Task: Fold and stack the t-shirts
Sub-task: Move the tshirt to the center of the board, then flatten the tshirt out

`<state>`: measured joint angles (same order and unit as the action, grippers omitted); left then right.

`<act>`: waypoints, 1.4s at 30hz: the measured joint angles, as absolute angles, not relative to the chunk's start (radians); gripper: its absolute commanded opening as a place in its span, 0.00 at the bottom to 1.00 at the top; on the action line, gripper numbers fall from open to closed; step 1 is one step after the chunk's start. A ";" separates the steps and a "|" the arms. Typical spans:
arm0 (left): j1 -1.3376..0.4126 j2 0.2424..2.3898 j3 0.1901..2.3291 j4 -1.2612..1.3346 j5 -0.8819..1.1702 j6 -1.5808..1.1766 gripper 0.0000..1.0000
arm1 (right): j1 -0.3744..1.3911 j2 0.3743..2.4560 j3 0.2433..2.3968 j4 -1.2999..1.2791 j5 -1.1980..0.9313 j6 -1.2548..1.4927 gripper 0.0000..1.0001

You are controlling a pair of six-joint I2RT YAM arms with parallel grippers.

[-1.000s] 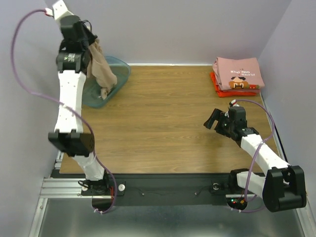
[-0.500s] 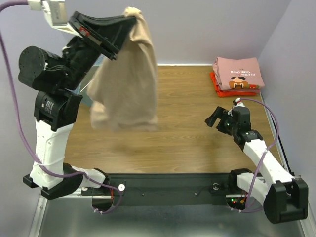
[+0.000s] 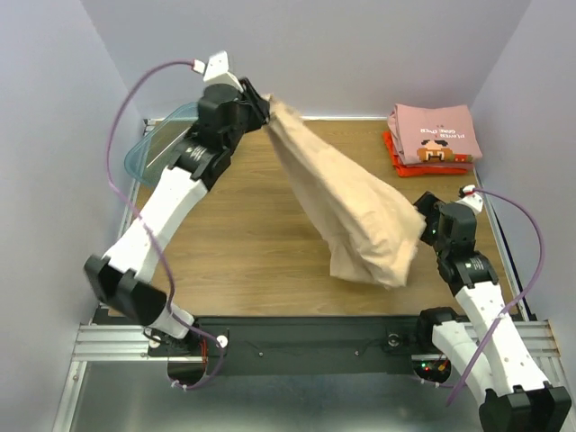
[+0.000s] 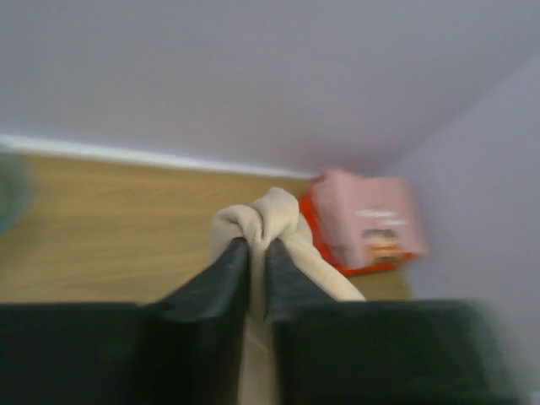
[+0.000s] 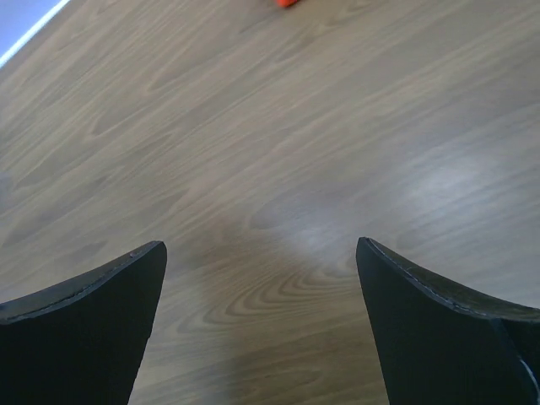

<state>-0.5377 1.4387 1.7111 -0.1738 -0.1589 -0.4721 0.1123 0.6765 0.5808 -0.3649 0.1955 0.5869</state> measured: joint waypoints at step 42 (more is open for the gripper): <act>-0.919 1.404 0.815 0.017 -0.088 -0.783 0.84 | 0.112 1.257 0.560 -0.277 -0.068 0.632 0.57</act>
<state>-0.9192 1.4044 0.8154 0.0174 -0.0879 -0.7834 0.1123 1.2572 0.5602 -0.2771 -0.0685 0.6319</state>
